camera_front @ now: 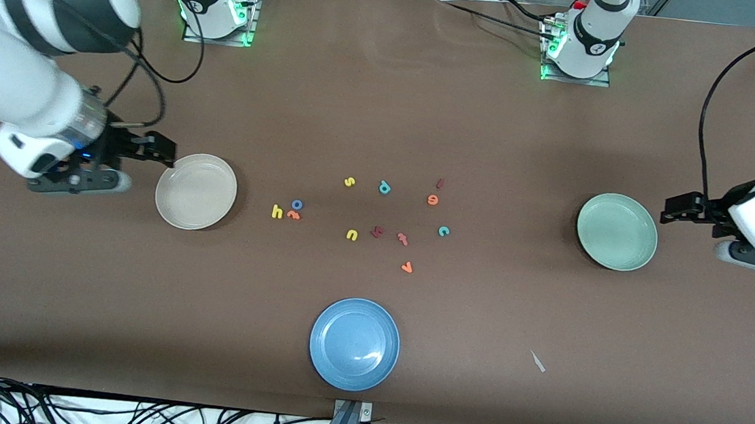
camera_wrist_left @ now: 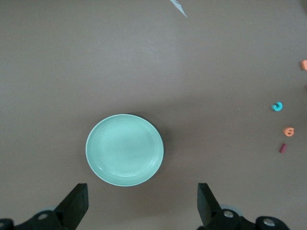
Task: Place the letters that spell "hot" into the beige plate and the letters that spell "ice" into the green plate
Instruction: 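Reach the right gripper to the yellow 4 while the left gripper reaches letters, then grasp the yellow 4 with the right gripper while the left gripper lowers, then drop the 4 in the cream plate while the left gripper grasps orange 6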
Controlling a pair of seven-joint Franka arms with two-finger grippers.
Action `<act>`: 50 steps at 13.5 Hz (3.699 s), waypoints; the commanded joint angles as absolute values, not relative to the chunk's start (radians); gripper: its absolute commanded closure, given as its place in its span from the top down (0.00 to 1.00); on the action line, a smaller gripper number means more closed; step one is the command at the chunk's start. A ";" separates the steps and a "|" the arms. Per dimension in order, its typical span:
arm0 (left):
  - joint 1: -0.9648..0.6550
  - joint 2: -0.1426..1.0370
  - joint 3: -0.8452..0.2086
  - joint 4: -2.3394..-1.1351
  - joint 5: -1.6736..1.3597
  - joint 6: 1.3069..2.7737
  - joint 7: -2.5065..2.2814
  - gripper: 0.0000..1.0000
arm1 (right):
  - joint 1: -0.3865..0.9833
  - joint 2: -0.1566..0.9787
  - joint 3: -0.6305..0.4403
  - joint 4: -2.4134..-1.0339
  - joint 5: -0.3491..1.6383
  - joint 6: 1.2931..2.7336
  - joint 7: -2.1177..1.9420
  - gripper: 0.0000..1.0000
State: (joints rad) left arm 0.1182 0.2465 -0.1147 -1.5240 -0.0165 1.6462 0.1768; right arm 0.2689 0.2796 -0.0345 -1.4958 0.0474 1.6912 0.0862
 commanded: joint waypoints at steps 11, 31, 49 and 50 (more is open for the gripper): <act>0.129 0.218 -0.118 -1.514 -0.014 1.605 0.192 1.00 | 0.337 0.402 0.072 -1.937 0.041 2.365 0.198 0.99; -0.202 0.380 -0.143 -1.568 -0.123 1.745 -0.328 1.00 | 0.365 0.572 0.071 -2.000 -0.009 2.657 0.430 0.96; -0.492 0.643 -0.144 -1.813 -0.124 2.345 -0.706 0.73 | 0.364 0.589 0.064 -2.003 -0.051 2.663 0.419 0.47; -0.494 0.643 -0.143 -1.813 -0.124 2.345 -0.707 0.70 | 0.364 0.589 0.064 -2.003 -0.052 2.663 0.419 0.43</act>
State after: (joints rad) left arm -0.4809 0.6347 -0.1554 -1.8325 -0.1008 2.3444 -0.7030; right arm 0.3650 0.5656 0.0600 -2.0173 -0.0303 2.6530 0.4067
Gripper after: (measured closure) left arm 0.238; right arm 0.493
